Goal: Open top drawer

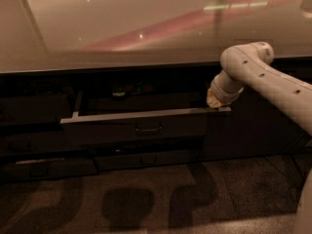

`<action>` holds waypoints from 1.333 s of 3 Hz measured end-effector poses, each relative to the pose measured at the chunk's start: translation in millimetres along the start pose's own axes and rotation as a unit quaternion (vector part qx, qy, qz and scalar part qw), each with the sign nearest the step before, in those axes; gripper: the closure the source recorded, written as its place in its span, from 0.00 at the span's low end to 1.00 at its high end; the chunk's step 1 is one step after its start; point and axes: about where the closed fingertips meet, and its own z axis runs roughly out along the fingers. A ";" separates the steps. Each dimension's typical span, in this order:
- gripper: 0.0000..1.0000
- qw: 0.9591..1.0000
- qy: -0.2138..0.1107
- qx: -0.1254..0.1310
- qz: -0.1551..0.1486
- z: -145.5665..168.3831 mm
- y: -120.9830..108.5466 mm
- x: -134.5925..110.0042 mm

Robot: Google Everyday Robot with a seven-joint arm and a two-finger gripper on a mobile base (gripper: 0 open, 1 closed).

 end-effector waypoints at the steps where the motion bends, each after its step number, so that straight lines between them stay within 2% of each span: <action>1: 1.00 0.998 0.032 -0.011 -0.043 -3.0 -30.6 -49.5; 2: 1.00 0.994 0.065 -0.033 -0.085 -0.4 -59.0 -100.6; 3: 1.00 0.994 0.065 -0.033 -0.086 0.2 -60.0 -101.9; 4: 1.00 0.996 0.021 -0.009 -0.092 4.0 -55.6 -98.7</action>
Offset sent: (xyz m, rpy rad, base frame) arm 0.0039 0.1431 0.0193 -0.2393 -0.0236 0.1336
